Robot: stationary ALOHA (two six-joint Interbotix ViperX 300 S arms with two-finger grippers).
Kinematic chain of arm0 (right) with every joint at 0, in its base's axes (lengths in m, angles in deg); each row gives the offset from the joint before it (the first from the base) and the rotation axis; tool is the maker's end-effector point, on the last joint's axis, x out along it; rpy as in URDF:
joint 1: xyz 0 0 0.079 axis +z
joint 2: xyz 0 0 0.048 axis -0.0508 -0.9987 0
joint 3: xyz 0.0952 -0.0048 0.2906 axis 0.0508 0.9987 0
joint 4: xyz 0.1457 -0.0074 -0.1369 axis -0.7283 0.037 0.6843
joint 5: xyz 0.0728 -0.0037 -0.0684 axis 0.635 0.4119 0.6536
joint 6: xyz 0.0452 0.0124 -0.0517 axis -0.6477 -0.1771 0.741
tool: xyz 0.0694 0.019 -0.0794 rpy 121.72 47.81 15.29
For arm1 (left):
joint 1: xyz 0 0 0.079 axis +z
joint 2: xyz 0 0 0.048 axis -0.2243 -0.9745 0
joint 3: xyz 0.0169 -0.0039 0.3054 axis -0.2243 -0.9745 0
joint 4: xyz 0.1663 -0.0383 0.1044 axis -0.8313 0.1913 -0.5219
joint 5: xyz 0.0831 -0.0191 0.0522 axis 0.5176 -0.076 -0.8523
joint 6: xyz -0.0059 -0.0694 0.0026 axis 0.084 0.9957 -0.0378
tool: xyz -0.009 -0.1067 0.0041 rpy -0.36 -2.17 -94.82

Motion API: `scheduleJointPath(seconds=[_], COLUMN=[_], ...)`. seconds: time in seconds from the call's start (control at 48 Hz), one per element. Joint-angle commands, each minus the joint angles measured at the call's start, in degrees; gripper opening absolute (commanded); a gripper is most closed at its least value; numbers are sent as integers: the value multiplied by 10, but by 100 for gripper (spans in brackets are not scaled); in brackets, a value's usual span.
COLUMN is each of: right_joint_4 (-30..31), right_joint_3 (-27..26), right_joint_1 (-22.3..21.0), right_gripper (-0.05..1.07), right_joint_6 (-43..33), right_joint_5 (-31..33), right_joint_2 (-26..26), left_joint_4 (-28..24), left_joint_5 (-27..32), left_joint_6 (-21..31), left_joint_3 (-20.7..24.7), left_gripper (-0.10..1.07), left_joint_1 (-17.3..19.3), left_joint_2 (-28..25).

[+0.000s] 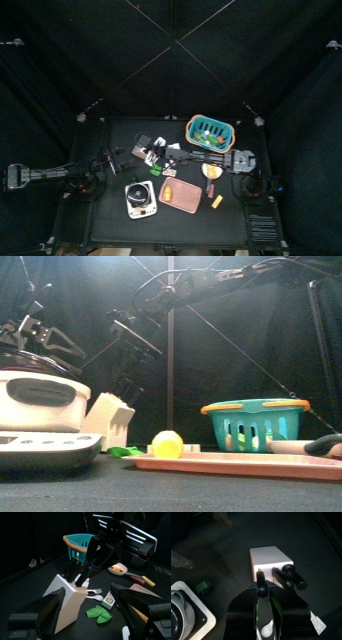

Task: Grab cleave

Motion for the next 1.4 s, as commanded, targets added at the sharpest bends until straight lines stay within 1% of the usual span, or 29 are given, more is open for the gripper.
scheduleJointPath(seconds=[0.0,0.167,0.312,0.562,0.979,1.375], right_joint_4=[-2,-9,-20,-17,7,8], right_joint_3=[4,29,33,33,35,87], right_joint_1=[5,11,11,16,34,40], right_gripper=[41,41,41,41,41,41], right_joint_6=[-1,-3,-2,-3,-11,-11], right_joint_5=[-11,-38,-56,-52,-18,-20], right_joint_2=[47,68,70,78,96,147], left_joint_4=[0,0,0,0,0,0], left_joint_5=[-1,-1,0,-1,0,0], left_joint_6=[-2,-2,-2,-2,-2,-1], left_joint_3=[7,7,7,6,6,6], left_gripper=[104,104,104,104,104,104], left_joint_1=[2,2,2,2,2,2], left_joint_2=[-2,-3,-2,-2,-2,-3])
